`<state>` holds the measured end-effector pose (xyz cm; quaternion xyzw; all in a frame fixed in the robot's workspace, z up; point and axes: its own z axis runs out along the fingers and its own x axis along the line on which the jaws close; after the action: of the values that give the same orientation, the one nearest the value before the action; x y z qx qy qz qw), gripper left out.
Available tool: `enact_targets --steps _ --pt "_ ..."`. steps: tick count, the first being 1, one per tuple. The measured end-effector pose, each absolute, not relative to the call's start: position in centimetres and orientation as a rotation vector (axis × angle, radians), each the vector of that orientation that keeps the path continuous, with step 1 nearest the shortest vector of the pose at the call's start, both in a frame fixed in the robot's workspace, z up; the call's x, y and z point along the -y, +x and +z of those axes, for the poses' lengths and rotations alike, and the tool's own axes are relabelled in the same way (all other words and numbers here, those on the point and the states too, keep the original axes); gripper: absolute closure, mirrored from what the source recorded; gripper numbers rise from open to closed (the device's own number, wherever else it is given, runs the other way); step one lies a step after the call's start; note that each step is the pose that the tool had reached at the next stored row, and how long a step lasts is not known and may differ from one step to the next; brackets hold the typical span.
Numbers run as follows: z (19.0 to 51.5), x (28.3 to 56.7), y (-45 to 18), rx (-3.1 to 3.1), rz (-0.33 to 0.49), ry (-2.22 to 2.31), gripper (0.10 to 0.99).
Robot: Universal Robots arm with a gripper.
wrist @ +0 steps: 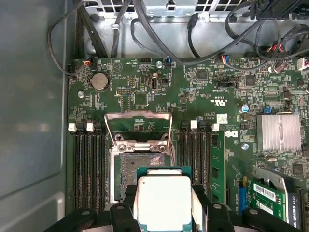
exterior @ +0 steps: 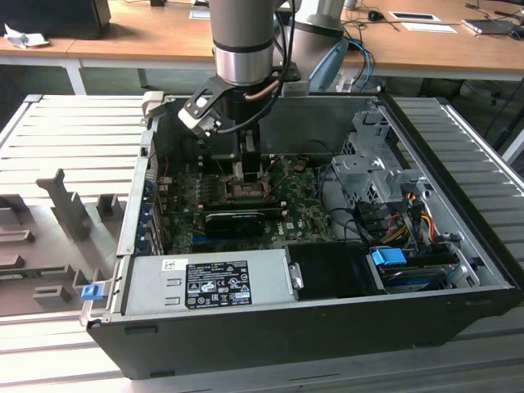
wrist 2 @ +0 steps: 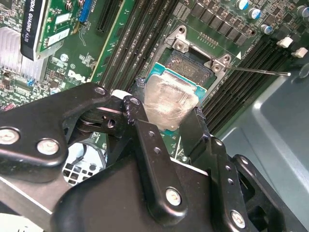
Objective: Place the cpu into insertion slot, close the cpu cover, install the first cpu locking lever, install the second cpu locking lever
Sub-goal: 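Place the cpu into insertion slot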
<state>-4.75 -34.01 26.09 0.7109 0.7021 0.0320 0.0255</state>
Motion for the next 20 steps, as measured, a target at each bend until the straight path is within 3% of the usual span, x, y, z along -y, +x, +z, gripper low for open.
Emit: enact_targets --steps 20 --pt "22.3 32.9 -4.8 -2.204 0.100 2.165 0.557"
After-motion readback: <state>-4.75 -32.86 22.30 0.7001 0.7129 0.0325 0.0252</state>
